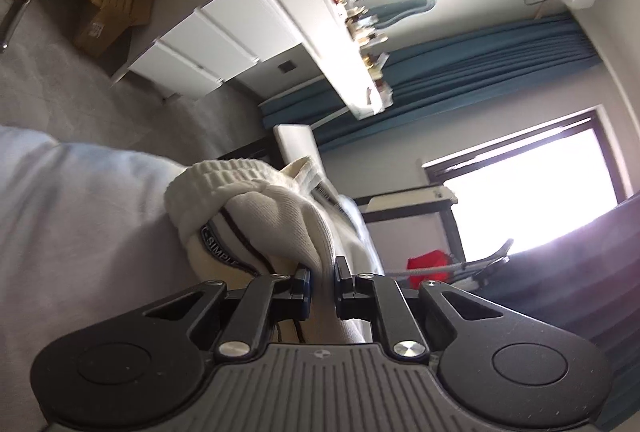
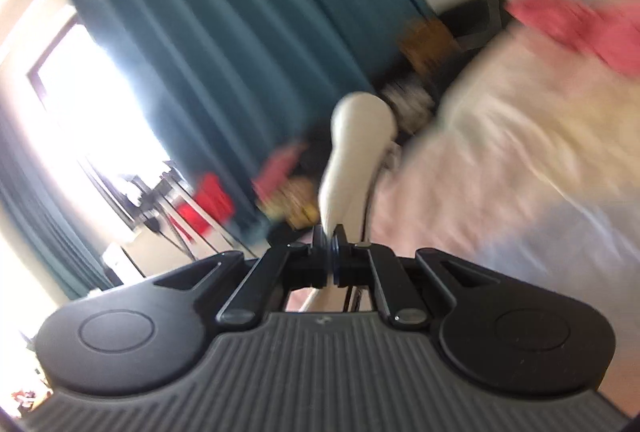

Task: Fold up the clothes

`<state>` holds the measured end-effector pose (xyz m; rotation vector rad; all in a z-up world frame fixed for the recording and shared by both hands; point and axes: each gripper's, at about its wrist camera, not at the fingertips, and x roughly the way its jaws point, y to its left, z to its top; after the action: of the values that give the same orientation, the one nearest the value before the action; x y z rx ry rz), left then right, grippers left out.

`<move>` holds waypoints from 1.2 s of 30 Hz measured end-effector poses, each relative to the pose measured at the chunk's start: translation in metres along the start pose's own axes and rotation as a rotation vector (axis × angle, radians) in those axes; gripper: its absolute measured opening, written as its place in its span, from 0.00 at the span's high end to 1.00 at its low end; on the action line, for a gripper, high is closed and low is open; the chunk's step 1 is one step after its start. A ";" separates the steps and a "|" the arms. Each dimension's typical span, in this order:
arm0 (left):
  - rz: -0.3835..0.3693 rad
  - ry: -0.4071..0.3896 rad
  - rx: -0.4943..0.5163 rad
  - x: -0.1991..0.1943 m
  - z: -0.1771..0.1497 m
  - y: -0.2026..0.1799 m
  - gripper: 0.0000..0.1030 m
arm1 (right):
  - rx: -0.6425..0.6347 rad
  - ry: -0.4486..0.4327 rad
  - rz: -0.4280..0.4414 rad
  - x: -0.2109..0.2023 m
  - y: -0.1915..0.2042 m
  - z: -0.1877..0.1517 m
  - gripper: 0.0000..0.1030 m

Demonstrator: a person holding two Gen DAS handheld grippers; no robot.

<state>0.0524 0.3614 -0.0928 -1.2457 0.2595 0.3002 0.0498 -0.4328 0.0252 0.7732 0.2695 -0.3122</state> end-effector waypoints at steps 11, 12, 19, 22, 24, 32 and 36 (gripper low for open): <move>0.133 0.116 0.104 -0.015 -0.003 0.005 0.87 | 0.401 0.274 -0.174 -0.033 -0.140 -0.058 0.92; 0.139 0.122 0.114 -0.014 -0.002 0.005 0.86 | 0.442 0.263 -0.170 -0.033 -0.146 -0.059 0.91; 0.152 0.129 0.111 -0.012 -0.006 0.000 0.43 | 0.668 0.229 -0.162 -0.036 -0.195 -0.069 0.84; 0.155 0.115 0.095 -0.013 -0.008 -0.003 0.36 | 0.745 0.194 -0.176 -0.035 -0.209 -0.071 0.36; 0.151 0.110 0.071 -0.013 -0.009 -0.003 0.32 | 0.771 0.189 -0.149 -0.029 -0.214 -0.072 0.26; 0.204 0.113 0.047 -0.013 -0.009 0.000 0.21 | 0.676 0.162 -0.163 0.004 -0.231 -0.062 0.64; 0.215 0.131 -0.053 -0.016 -0.006 0.017 0.21 | 0.603 0.164 -0.254 0.002 -0.231 -0.055 0.94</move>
<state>0.0311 0.3591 -0.1038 -1.2936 0.5028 0.4125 -0.0410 -0.5496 -0.1610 1.3668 0.4380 -0.5846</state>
